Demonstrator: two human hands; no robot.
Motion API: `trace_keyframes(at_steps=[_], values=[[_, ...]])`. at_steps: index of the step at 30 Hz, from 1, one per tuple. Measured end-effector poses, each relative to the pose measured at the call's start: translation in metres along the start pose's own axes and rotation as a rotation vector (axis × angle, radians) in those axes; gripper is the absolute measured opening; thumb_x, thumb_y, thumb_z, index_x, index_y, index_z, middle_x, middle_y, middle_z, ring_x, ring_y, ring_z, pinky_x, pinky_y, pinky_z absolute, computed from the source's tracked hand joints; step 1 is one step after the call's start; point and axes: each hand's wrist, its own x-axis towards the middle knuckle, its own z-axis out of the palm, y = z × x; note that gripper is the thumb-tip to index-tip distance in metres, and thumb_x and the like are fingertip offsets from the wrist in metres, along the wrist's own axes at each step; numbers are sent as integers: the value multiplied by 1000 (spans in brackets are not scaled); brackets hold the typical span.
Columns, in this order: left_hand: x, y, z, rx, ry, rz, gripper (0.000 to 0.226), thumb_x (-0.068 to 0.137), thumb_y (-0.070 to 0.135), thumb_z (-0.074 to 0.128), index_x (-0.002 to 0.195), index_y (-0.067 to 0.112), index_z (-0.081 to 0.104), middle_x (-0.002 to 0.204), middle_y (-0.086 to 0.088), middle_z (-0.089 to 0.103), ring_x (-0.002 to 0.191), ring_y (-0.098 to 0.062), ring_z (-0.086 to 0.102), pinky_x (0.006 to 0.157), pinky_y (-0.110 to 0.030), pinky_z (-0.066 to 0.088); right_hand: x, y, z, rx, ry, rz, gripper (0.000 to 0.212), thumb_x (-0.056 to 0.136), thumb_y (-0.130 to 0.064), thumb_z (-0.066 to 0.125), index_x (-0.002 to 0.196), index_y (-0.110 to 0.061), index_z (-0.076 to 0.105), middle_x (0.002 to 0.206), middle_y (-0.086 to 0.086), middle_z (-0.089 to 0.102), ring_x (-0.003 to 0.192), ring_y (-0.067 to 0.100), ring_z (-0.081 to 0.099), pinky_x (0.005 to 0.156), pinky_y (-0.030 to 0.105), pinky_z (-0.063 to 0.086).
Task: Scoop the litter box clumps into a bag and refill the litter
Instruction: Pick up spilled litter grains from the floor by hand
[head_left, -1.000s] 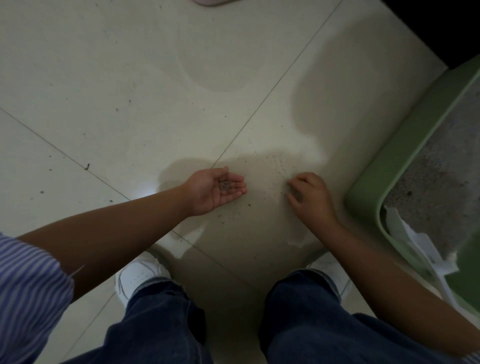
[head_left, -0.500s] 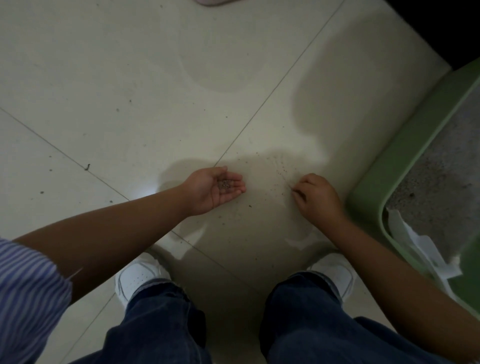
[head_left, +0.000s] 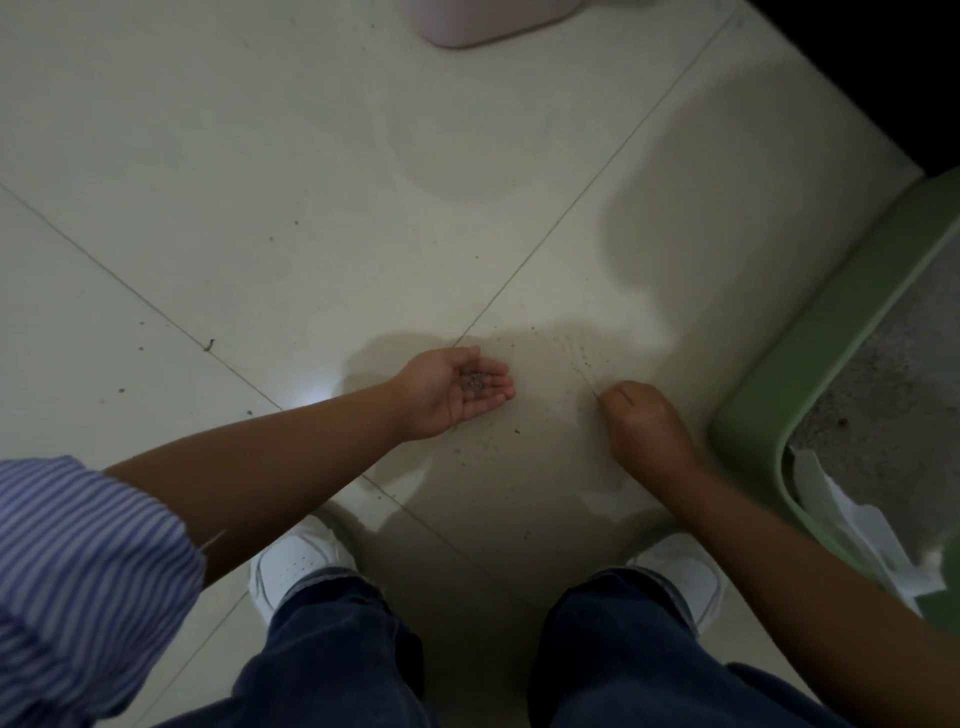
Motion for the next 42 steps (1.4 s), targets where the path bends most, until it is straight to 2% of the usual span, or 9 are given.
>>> trace_keyframes(at_steps=[6,12,17,20,24,30,35,39,42], values=[[-3,2,11,2,-7,8,42,101,22,27,79,-3,53,75,-15,57,74,-22,56,94,-35,39,7,-9,-5,34,-5,64,25,35,14,69,50,-1,56,48,14,55,39,30,55,38,17,40],[-2,2,18,-15,-23,28,44,102,25,25,79,-1,52,80,-16,54,76,-22,55,93,-34,39,40,-59,-46,463,294,66,8,65,-3,62,59,1,65,52,14,63,47,20,59,57,24,36],[-4,11,16,-43,-53,67,41,101,21,26,82,-3,55,65,-12,66,74,-20,59,92,-32,41,44,-61,-68,504,292,40,34,74,-26,50,76,0,72,68,12,71,64,12,58,62,19,40],[-12,34,17,-100,-60,112,40,101,19,28,79,-2,54,51,-9,66,57,-18,66,91,-30,40,60,-47,-84,538,347,206,31,77,-20,52,80,2,72,84,17,72,81,21,61,73,27,47],[-38,79,35,-151,-95,247,39,100,17,30,77,-3,53,49,-10,64,46,-16,66,72,-24,51,110,-33,-118,374,564,87,29,75,-16,49,66,4,68,66,19,69,69,17,55,73,27,34],[-110,150,86,-141,-142,490,36,99,11,29,76,-5,51,77,-16,55,72,-23,56,91,-30,42,184,-35,-193,250,798,-100,37,67,-10,43,85,7,70,95,27,68,95,49,61,97,14,28],[-184,195,116,-86,-228,624,34,99,11,33,82,-9,54,80,-19,57,77,-25,60,72,-27,50,218,-40,-267,260,1036,-72,32,74,-4,46,95,9,67,106,30,64,103,33,54,98,4,22],[-221,232,131,-164,-215,792,35,99,12,33,116,-15,49,117,-25,55,116,-34,54,91,-32,46,249,-34,-298,135,852,-97,41,85,-19,38,90,8,68,97,27,67,93,42,63,84,32,30],[-224,256,143,-131,-176,924,34,100,16,35,115,-11,51,111,-21,55,122,-33,48,106,-34,39,266,-28,-291,49,667,-75,57,88,-34,21,93,-4,70,99,15,69,105,34,59,92,41,33]])
